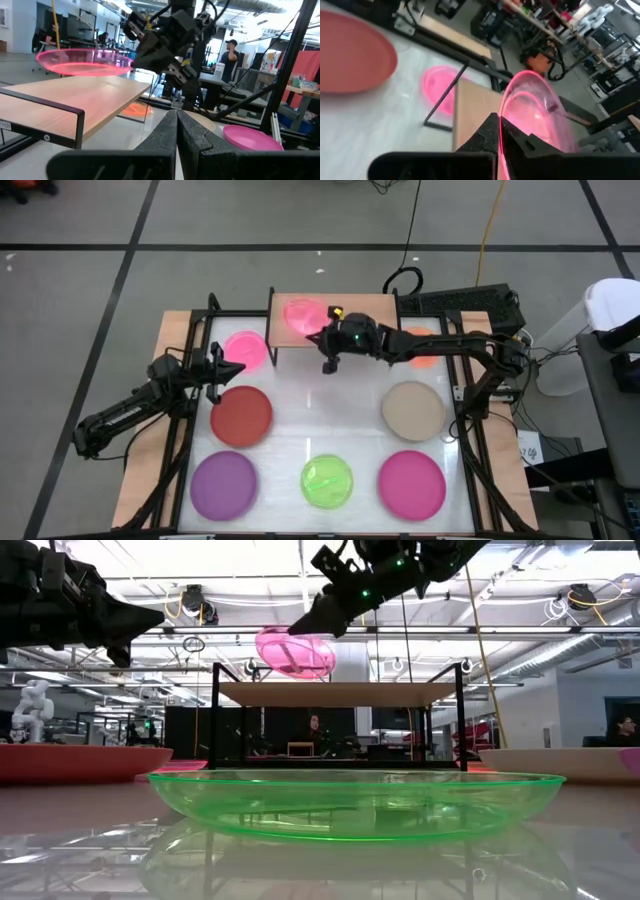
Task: Place and stack plates onto a shelf
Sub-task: Put the small bottom pink plate on the shelf, then stack the small pink plate on top of the small pink plate on the shelf
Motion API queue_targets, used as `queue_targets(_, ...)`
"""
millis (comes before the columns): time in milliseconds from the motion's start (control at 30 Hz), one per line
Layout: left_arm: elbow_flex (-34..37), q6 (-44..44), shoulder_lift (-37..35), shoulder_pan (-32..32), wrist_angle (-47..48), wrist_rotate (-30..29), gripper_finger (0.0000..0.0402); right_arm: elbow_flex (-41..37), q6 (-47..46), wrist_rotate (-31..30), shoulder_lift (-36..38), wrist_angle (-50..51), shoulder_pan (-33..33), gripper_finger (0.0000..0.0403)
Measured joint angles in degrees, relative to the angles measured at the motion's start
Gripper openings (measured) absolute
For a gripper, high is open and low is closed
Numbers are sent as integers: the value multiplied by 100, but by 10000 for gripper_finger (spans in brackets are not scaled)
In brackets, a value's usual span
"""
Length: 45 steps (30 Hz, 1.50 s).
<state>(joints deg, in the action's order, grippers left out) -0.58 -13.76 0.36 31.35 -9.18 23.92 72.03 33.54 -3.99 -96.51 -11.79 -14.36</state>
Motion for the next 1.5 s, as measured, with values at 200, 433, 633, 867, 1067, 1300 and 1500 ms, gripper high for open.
queue_targets(200, 0, -1, 0, 0, -1, 0, 5, 9, 4, 135, -207, -633, -64, 0)
queue_targets(433, 0, -1, 0, 0, -3, 0, 5, 4, 35, 124, -728, -763, -66, 0)
queue_targets(633, 0, 0, 0, 1, -1, 0, 5, 0, 30, 118, -860, -954, -66, 0)
queue_targets(867, 0, -2, 0, 0, -3, 0, 5, 0, 53, 244, -850, -1254, -57, 31)
queue_targets(1067, 0, 0, 0, 0, -3, 0, 5, 0, -166, 422, -850, -1242, -48, 84)
queue_targets(1300, 0, 0, 0, 2, -3, 0, 5, -2, -231, 393, -410, -1154, 206, 122)
queue_targets(1500, 0, -2, 0, 0, -2, -1, 5, -219, -719, 400, 360, -424, 653, 122)
